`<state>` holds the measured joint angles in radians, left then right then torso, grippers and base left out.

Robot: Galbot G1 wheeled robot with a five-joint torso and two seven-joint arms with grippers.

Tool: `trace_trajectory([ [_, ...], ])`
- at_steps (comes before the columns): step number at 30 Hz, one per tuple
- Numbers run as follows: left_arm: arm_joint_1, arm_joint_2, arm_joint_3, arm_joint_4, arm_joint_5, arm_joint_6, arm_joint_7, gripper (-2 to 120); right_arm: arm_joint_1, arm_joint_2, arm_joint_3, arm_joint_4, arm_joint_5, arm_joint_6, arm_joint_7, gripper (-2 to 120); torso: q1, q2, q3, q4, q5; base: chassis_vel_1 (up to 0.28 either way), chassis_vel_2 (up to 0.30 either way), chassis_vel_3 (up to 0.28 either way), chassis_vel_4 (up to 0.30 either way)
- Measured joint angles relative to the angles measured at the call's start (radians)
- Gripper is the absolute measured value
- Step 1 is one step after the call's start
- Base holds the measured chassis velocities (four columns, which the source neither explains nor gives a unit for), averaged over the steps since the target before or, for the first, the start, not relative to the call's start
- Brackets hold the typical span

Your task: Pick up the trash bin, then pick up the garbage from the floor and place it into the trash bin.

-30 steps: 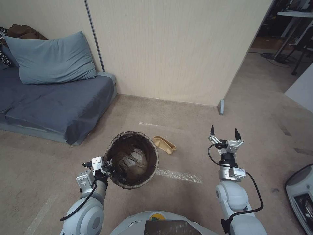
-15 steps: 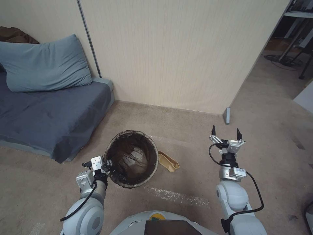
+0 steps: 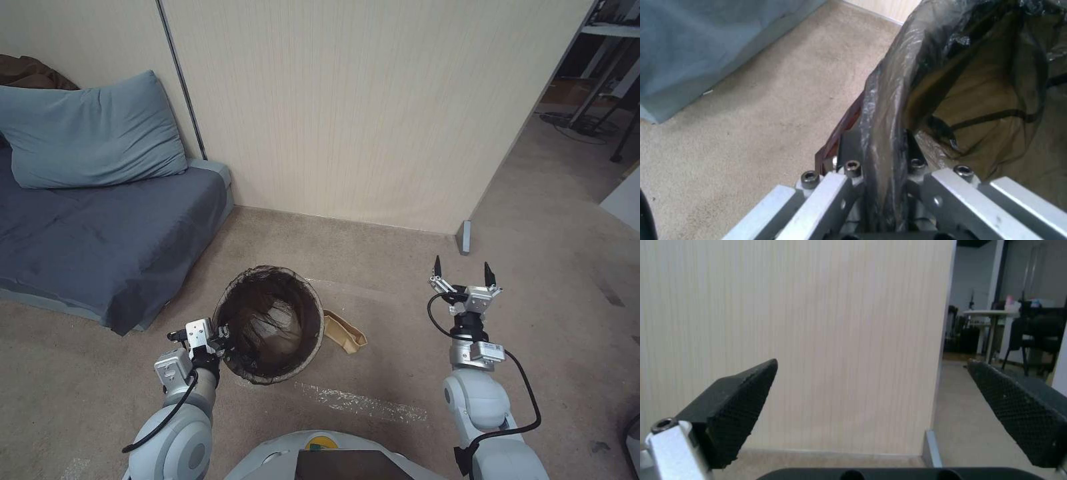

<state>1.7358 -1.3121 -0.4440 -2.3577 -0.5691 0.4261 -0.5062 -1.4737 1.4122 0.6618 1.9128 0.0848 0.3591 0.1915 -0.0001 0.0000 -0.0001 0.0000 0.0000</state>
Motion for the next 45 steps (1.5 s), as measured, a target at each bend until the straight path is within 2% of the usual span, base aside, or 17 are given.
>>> trace_trajectory([
  [4, 0.003, -0.001, -0.001, -0.001, 0.0, -0.004, 0.0, 0, -0.002, -0.02, -0.001, 0.002, 0.013, -0.022, 0.0, 100, 0.0, 0.0, 0.0, 0.0, 0.0001, 0.0, 0.0, 0.0, 0.0],
  [9, 0.008, 0.003, -0.007, -0.003, 0.0, -0.019, 0.0, 0, -0.017, -0.121, -0.02, 0.019, 0.101, -0.093, -0.008, 100, 0.0, 0.0, 0.0, 0.0, 0.0002, 0.0, 0.0, 0.0, 0.0],
  [11, 0.009, 0.006, -0.01, -0.004, 0.0, -0.026, 0.0, 0, -0.016, -0.209, -0.033, 0.018, 0.175, -0.118, -0.016, 100, 0.0, 0.0, 0.0, -0.0003, 0.0003, 0.0, 0.0, 0.0, 0.0],
  [12, 0.009, 0.006, -0.01, -0.004, 0.0, -0.026, 0.0, 0, -0.016, -0.209, -0.033, 0.018, 0.175, -0.118, -0.016, 100, 0.0, 0.0, 0.0, -0.0003, 0.0003, 0.0, 0.0, 0.0, 0.0],
  [14, 0.009, 0.008, -0.013, -0.004, -0.001, -0.035, 0.0, 0, -0.015, -0.337, -0.055, 0.004, 0.256, -0.139, -0.028, 100, 0.0, 0.0, 0.0, 0.0, -0.0001, 0.0, 0.0, 0.0, 0.0],
  [15, 0.009, 0.008, -0.013, -0.004, -0.001, -0.035, 0.0, 0, -0.015, -0.337, -0.055, 0.004, 0.256, -0.139, -0.028, 100, 0.0, 0.0, 0.0, 0.0, -0.0001, 0.0, 0.0, 0.0, 0.0],
  [16, 0.009, 0.008, -0.013, -0.004, -0.002, -0.039, 0.0, 0, -0.011, -0.41, -0.076, -0.008, 0.303, -0.15, -0.041, 100, 0.0, 0.0, 0.0, 0.0, 0.0001, 0.0, 0.0, 0.0, 0.0],
  [19, 0.007, 0.009, -0.016, -0.003, -0.006, -0.044, 0.001, 0, 0.012, -0.526, -0.137, -0.034, 0.397, -0.181, -0.071, 100, 0.0, 0.0, 0.0, 0.0, 0.0001, 0.0, 0.0, 0.0, 0.0],
  [20, 0.007, 0.009, -0.016, -0.003, -0.006, -0.044, 0.001, 0, 0.012, -0.526, -0.137, -0.034, 0.397, -0.181, -0.071, 100, 0.0, 0.0, 0.0, 0.0, 0.0001, 0.0, 0.0, 0.0, 0.0],
  [23, 0.007, 0.01, -0.021, -0.003, -0.012, -0.046, 0.001, 0, 0.047, -0.6, -0.207, -0.063, 0.445, -0.19, -0.112, 100, 0.0, 0.0, 0.0, -0.0001, 0.0002, 0.0, 0.0, 0.0, 0.0],
  [27, 0.007, 0.01, -0.023, -0.003, -0.014, -0.049, 0.0, 0, 0.073, -0.633, -0.25, -0.077, 0.467, -0.196, -0.134, 100, 0.0, 0.0, 0.0, -0.0001, 0.0001, 0.0, 0.0, 0.0, 0.0],
  [31, 0.007, 0.01, -0.025, -0.003, -0.019, -0.051, 0.0, 0, 0.144, -0.678, -0.356, -0.111, 0.496, -0.207, -0.158, 100, 0.0, 0.0, 0.0, 0.0, 0.0001, 0.0, 0.0, 0.0, 0.0],
  [37, 0.004, 0.011, -0.026, -0.001, -0.02, -0.051, -0.001, 0, 0.213, -0.708, -0.453, -0.143, 0.503, -0.215, -0.178, 100, 0.0, 0.0, 0.0, 0.0001, -0.0001, 0.0, 0.0, 0.0, 0.0],
  [38, 0.003, 0.011, -0.027, 0.0, -0.022, -0.051, -0.001, 0, 0.248, -0.719, -0.503, -0.158, 0.504, -0.221, -0.187, 100, 0.0, 0.0, 0.0, 0.0, -0.0001, 0.0, 0.0, 0.0, 0.0],
  [45, 0.0, 0.014, -0.031, 0.001, -0.027, -0.051, -0.001, 0, 0.324, -0.737, -0.604, -0.184, 0.505, -0.233, -0.221, 100, 0.0, 0.0, 0.0, 0.0, -0.0002, 0.0, 0.0, 0.0, 0.0],
])
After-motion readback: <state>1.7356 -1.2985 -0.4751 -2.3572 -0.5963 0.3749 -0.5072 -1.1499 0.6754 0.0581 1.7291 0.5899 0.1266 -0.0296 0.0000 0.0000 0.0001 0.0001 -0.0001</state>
